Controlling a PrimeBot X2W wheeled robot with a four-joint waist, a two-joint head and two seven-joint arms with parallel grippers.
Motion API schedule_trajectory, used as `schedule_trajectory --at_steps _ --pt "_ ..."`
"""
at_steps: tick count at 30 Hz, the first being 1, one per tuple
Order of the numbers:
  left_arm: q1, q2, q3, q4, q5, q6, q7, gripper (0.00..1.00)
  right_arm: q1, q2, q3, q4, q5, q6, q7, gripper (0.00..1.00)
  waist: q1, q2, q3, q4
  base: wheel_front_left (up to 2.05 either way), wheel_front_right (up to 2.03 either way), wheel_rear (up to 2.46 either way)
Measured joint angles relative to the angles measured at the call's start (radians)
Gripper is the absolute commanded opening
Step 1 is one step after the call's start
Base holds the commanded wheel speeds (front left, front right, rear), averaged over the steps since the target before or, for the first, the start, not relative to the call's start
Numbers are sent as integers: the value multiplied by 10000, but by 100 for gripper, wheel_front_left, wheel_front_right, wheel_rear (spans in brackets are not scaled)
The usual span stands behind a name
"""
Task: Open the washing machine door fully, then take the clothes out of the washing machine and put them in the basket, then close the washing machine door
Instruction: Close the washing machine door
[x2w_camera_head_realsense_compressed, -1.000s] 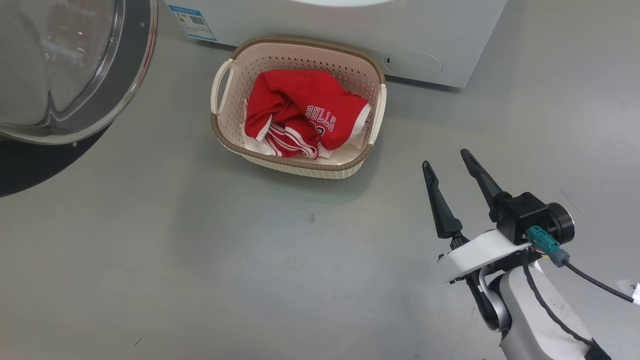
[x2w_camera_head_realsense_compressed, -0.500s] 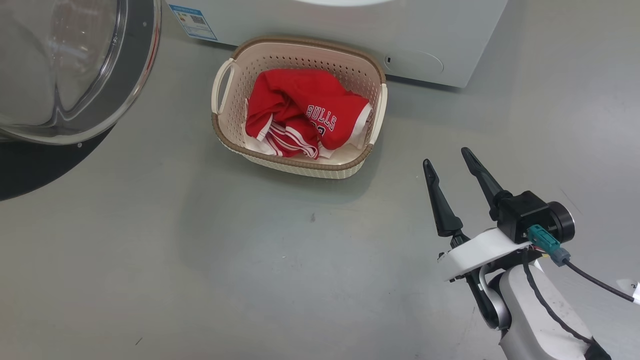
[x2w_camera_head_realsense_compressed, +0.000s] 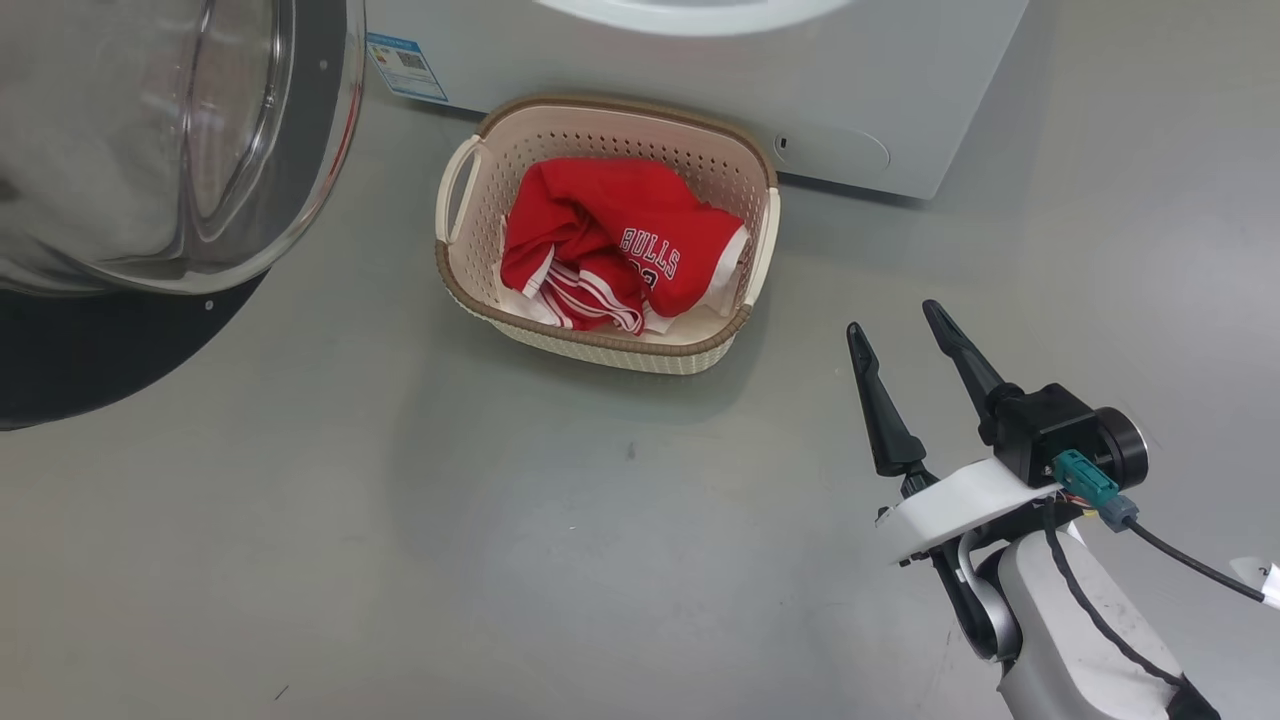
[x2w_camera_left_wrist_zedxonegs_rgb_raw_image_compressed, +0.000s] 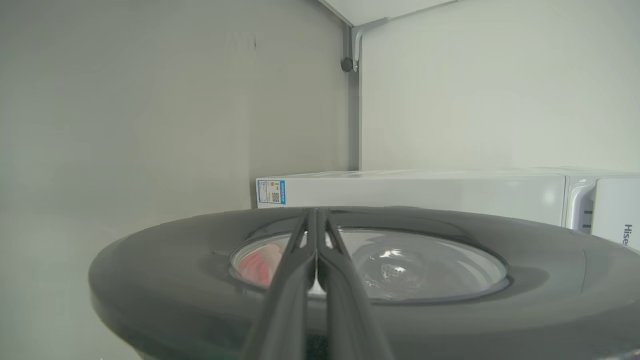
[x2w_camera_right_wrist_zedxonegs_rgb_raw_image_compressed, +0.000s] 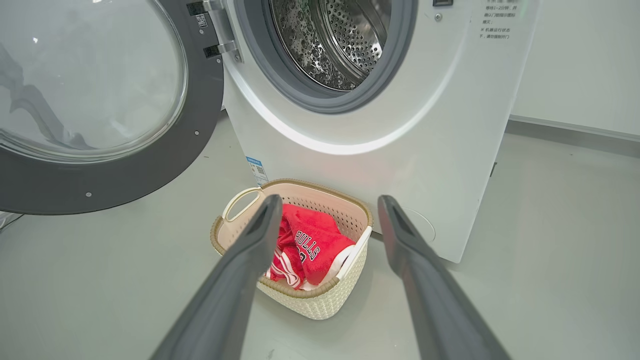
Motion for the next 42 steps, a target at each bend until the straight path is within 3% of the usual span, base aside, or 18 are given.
schedule_trajectory --at_steps 11,16,28,42 --pt "345 -462 -493 52 -244 -1014 1841 0 8 48 21 104 157 0 -48 100 0 0 -393 129 0 0 0" --pt "488 -644 -604 21 -332 -1229 2355 0 8 67 31 161 173 0 -73 100 0 0 -485 162 0 0 0" --pt "1046 -1329 -709 -403 -965 -1576 3929 0 92 144 73 270 265 0 -75 100 0 0 -887 185 0 0 0" --pt "1710 -2345 -1037 -1626 -1563 -1595 5133 0 227 186 125 305 328 -2 -86 100 0 0 -1074 210 0 0 0"
